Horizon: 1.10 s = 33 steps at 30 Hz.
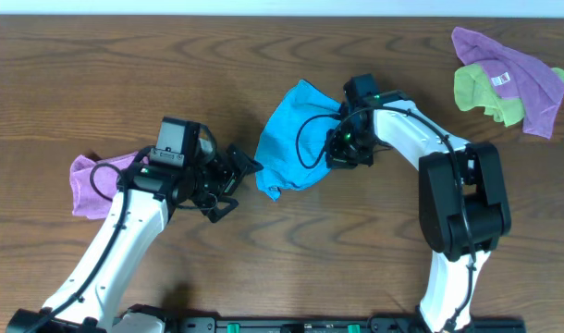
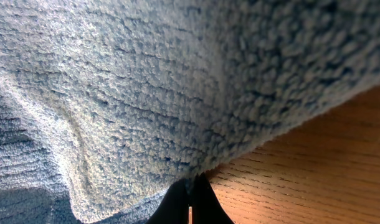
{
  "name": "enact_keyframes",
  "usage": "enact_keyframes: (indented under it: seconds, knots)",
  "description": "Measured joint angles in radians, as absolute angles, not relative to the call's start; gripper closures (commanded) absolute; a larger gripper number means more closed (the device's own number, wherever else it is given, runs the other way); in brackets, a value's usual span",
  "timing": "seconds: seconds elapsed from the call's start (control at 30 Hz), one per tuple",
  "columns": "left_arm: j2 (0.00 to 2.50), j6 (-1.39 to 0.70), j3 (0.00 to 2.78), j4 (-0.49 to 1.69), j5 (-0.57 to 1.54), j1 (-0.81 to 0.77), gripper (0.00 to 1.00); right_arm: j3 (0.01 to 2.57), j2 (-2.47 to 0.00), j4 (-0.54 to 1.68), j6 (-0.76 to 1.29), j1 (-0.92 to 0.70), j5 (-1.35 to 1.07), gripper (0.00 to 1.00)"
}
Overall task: Fold the cloth
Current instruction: 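Grasp the blue cloth's left edge with the left gripper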
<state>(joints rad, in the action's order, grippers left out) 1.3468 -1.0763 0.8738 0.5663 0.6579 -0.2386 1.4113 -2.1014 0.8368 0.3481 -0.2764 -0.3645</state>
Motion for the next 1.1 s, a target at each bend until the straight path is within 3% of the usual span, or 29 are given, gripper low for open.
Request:
enact_keyframes:
  seconds: [0.4,0.6,1.1]
  knots:
    - [1.347,-1.271,0.606,0.339,0.663,-0.266,0.05,1.411,-2.101,0.837,0.348,-0.276,-0.364,0.99]
    - [1.347,-1.448,0.584,0.263,0.66,-0.294,0.05,1.411,-2.101,0.842,0.348,-0.276,-0.364,0.99]
    - [1.433,-1.657,0.584,0.12,0.564,-0.339,0.01,1.411,-2.101,0.855,0.348,-0.276,-0.365,0.99]
